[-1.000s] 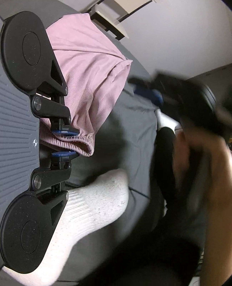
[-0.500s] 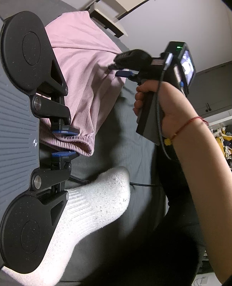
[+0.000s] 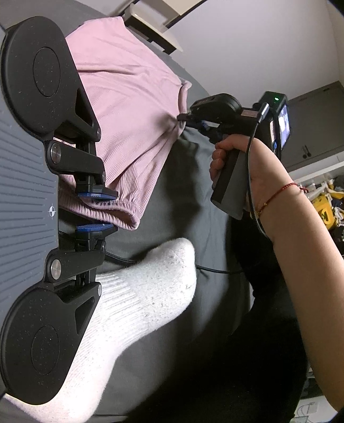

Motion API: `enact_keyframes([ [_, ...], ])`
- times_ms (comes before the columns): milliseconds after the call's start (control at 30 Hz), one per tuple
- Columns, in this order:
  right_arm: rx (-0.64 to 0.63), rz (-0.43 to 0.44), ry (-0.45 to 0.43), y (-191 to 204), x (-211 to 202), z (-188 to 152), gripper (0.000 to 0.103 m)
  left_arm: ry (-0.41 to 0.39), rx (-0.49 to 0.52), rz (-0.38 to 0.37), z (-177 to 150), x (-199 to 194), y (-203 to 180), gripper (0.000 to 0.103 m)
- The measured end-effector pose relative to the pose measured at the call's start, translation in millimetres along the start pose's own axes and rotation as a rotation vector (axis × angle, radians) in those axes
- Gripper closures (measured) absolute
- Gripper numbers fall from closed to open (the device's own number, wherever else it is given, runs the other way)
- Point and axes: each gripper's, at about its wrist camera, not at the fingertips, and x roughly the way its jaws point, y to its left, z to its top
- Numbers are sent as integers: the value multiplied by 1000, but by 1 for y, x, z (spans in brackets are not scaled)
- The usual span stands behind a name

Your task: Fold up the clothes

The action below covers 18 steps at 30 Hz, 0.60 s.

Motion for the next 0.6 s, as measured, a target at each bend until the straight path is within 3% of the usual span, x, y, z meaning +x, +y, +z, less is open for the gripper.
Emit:
enact_keyframes([
  [67, -7, 13, -52, 0, -2, 7, 79, 3, -3, -5, -1, 0, 1, 84],
  [267, -62, -15, -71, 5, 30, 52, 78, 4, -7, -19, -2, -1, 3, 84],
  [467, -123, -43, -32, 17, 67, 78, 79, 4, -5, -31, -5, 0, 3, 84],
  [500, -145, -59, -24, 18, 72, 80, 82, 4, -3, -34, -5, 0, 3, 84],
  [533, -167, -75, -15, 20, 77, 83, 100, 4, -2, -36, -6, 0, 3, 84],
  [600, -162, -78, -12, 17, 82, 90, 99, 6, -3, -42, -6, -1, 3, 84],
])
